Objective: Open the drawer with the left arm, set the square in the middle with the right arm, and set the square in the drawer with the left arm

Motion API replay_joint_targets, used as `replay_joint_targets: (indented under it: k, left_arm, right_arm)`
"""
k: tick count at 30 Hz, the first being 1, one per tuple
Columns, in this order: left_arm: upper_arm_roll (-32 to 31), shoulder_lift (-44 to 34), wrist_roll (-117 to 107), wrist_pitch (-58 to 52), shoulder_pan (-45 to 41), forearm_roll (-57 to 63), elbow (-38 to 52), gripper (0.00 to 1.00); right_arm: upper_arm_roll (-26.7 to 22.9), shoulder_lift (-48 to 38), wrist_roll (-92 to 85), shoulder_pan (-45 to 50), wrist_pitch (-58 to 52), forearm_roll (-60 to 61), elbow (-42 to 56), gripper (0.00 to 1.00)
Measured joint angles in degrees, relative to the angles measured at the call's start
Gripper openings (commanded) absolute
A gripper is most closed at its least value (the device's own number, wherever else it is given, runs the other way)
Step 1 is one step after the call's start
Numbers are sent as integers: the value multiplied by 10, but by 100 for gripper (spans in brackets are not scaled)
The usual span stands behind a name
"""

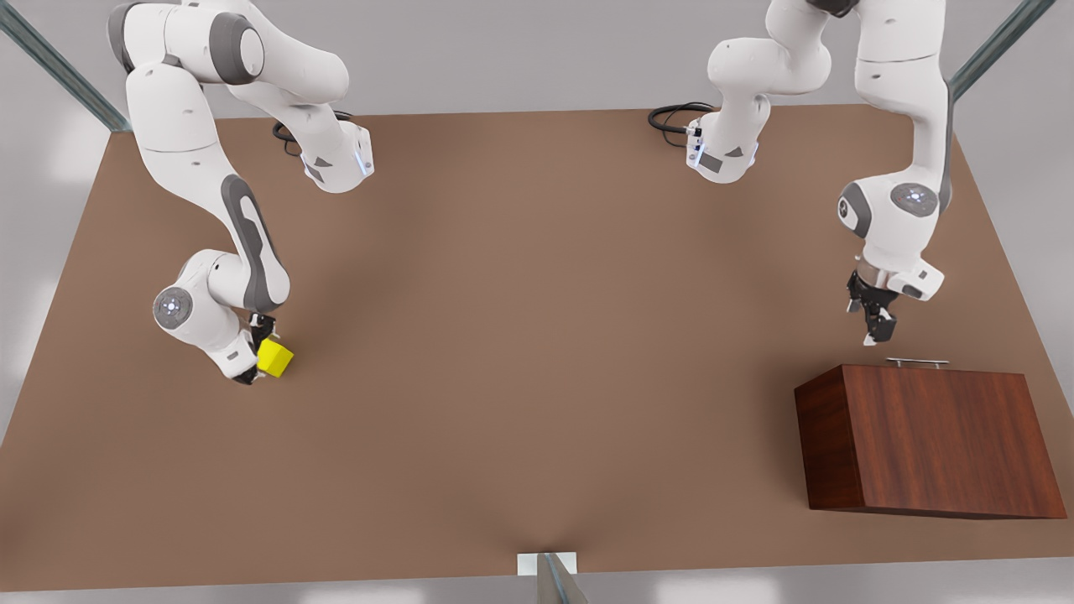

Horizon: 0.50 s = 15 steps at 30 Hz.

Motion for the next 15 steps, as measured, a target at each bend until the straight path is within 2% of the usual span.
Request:
replay_joint_targets:
  k: [9,10,11,15]
  left_arm:
    - [19,21,-1,24,26,1,22,100]
    - [19,25,2,25,26,1,27,100]
    - [19,30,4,26,26,2,32,100]
    - [19,54,18,29,37,2,50,100]
  right_arm:
    - [-1,20,-43,-13,17,30,-2,97]
    - [-1,20,-47,-13,19,31,-1,91]
    - [-1,19,-50,-13,21,31,-1,76]
    - [-1,20,-61,-14,24,41,-1,74]
